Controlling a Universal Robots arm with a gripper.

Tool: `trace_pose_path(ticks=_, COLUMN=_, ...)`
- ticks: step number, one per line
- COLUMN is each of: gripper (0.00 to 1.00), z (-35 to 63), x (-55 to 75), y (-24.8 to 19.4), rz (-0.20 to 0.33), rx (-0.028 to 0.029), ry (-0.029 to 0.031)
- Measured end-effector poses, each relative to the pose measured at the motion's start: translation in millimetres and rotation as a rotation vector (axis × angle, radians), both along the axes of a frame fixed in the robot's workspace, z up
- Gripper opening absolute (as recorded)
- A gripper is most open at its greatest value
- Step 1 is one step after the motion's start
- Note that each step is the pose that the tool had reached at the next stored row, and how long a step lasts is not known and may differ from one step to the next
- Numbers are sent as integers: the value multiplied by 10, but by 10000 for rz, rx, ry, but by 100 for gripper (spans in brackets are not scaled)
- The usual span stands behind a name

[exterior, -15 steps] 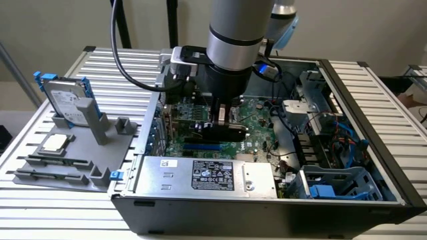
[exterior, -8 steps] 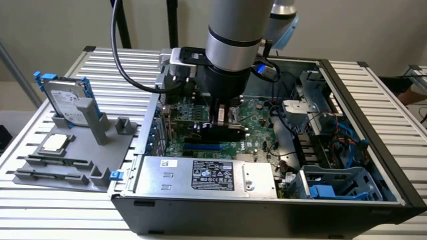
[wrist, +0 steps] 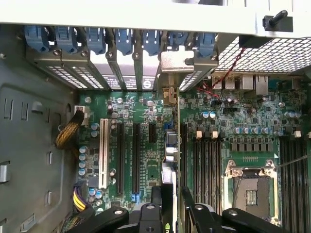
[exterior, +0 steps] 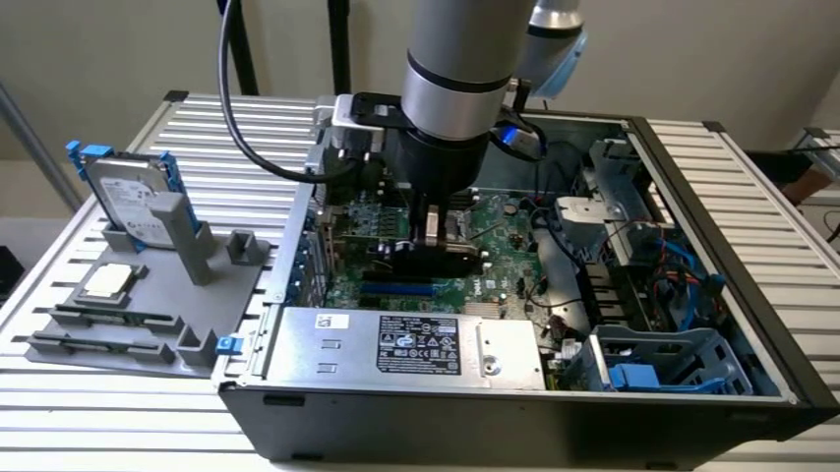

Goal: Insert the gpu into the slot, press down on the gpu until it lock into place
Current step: 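Insert the gpu into the slot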

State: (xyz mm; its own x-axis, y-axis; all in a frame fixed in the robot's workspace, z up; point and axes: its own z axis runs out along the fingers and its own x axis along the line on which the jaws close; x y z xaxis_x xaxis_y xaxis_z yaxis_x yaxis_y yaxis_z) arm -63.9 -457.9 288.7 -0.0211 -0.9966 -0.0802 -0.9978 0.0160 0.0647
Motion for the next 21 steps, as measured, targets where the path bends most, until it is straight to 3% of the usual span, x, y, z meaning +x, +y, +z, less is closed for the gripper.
trace_pose_path(ticks=11, gripper=26, z=-83, x=-51, y=11, rz=-22, rx=-1, ry=22)
trace_pose_path(ticks=21, gripper=26, z=-95, x=-56, y=8, rz=-53, rx=-7, ry=57)
